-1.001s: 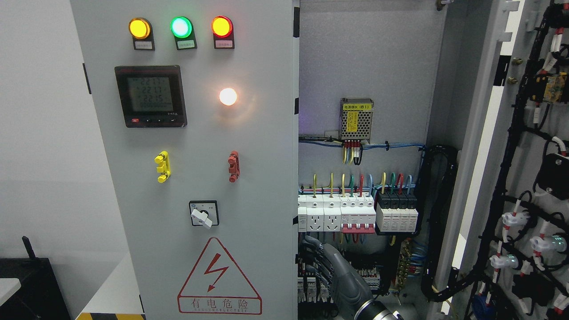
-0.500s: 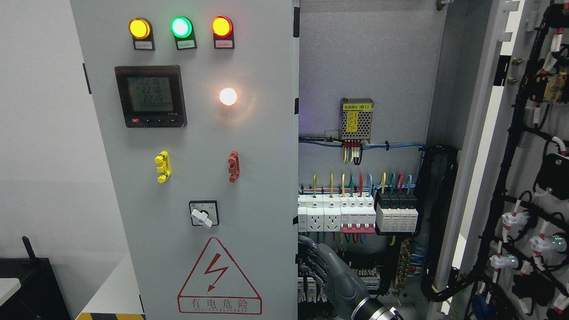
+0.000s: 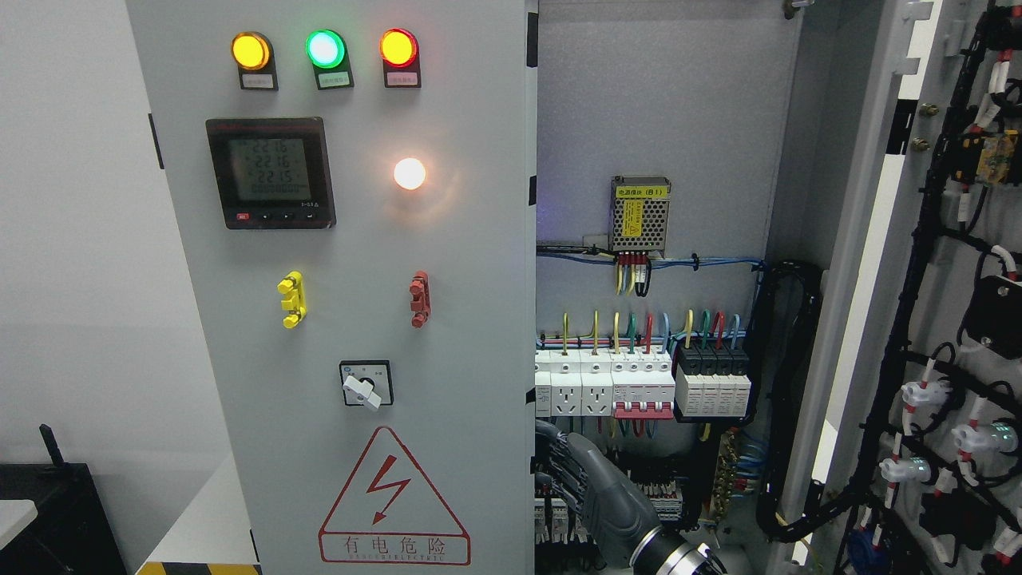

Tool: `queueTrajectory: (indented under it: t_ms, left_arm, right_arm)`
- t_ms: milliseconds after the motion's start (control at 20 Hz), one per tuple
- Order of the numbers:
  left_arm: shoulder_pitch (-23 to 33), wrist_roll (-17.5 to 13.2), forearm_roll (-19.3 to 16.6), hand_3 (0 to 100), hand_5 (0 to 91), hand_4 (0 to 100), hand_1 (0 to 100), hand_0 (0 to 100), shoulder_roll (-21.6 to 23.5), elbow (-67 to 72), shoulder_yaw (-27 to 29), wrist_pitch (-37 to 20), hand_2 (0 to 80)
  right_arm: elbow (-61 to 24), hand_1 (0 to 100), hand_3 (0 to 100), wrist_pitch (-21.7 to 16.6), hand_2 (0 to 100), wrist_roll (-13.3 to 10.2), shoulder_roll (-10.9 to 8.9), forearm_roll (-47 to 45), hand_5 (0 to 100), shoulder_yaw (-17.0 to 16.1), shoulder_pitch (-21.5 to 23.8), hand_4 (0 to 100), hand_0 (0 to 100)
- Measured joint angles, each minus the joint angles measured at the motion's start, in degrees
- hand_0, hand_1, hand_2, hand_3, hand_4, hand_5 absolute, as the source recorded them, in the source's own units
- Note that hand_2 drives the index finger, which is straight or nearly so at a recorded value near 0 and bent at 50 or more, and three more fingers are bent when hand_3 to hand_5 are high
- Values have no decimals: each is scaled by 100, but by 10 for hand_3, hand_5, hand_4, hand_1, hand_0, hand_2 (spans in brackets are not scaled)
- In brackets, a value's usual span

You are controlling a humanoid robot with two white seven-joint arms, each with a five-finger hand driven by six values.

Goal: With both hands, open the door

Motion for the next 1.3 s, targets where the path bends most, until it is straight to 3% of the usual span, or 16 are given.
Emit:
queueTrajectory:
  t_ms: [1301]
  left_arm:
    - [0,-15,0,0,0,0,0,0,0,0,0,0,0]
  right_arm:
    - [432,0,0,-5,0,141,0,-744,0,16,-238,0,380]
